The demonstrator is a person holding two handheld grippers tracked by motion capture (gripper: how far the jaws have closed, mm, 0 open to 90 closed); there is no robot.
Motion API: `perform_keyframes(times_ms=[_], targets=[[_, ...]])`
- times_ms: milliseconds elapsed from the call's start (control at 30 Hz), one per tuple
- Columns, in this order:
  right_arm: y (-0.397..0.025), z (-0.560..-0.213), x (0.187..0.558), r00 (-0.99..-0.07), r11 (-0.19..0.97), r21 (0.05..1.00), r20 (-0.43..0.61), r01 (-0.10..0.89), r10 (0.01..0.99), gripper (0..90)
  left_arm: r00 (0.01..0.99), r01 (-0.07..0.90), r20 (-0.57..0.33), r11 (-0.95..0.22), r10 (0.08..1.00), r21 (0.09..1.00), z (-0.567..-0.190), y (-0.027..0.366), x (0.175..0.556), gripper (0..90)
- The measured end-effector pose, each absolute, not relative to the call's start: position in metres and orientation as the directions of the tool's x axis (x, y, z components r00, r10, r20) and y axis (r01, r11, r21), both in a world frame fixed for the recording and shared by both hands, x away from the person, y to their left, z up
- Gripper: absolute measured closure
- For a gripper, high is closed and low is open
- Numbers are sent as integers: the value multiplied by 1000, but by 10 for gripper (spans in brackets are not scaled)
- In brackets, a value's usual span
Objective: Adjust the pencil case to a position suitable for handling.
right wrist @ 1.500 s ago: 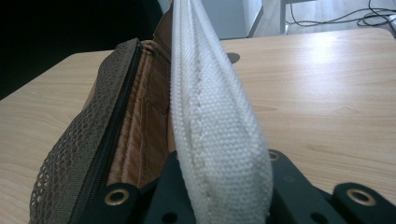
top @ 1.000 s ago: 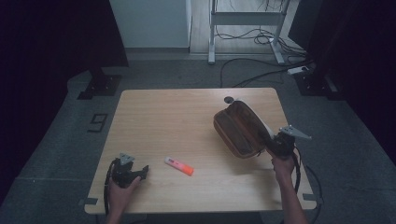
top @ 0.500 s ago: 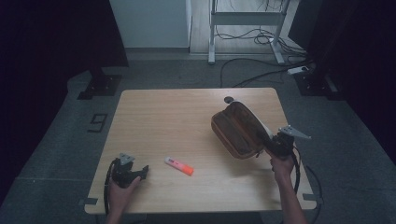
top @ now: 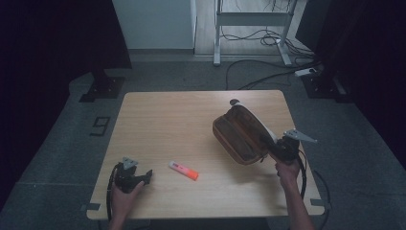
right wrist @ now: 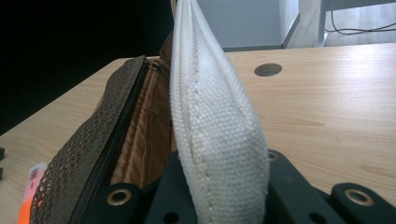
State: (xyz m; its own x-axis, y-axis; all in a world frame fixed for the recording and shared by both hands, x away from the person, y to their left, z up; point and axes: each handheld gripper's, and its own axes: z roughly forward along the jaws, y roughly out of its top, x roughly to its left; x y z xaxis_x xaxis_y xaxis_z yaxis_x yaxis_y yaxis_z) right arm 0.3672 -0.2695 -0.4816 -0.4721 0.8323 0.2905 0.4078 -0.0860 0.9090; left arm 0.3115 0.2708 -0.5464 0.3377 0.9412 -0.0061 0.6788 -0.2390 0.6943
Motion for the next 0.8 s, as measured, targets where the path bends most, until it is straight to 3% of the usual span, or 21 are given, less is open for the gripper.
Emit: perform_keyframes(times_ms=[800], targets=[[-239, -489, 368, -584, 16, 913, 248, 407, 773, 837, 338, 679, -6, -239, 941, 694, -546, 271, 311, 187]])
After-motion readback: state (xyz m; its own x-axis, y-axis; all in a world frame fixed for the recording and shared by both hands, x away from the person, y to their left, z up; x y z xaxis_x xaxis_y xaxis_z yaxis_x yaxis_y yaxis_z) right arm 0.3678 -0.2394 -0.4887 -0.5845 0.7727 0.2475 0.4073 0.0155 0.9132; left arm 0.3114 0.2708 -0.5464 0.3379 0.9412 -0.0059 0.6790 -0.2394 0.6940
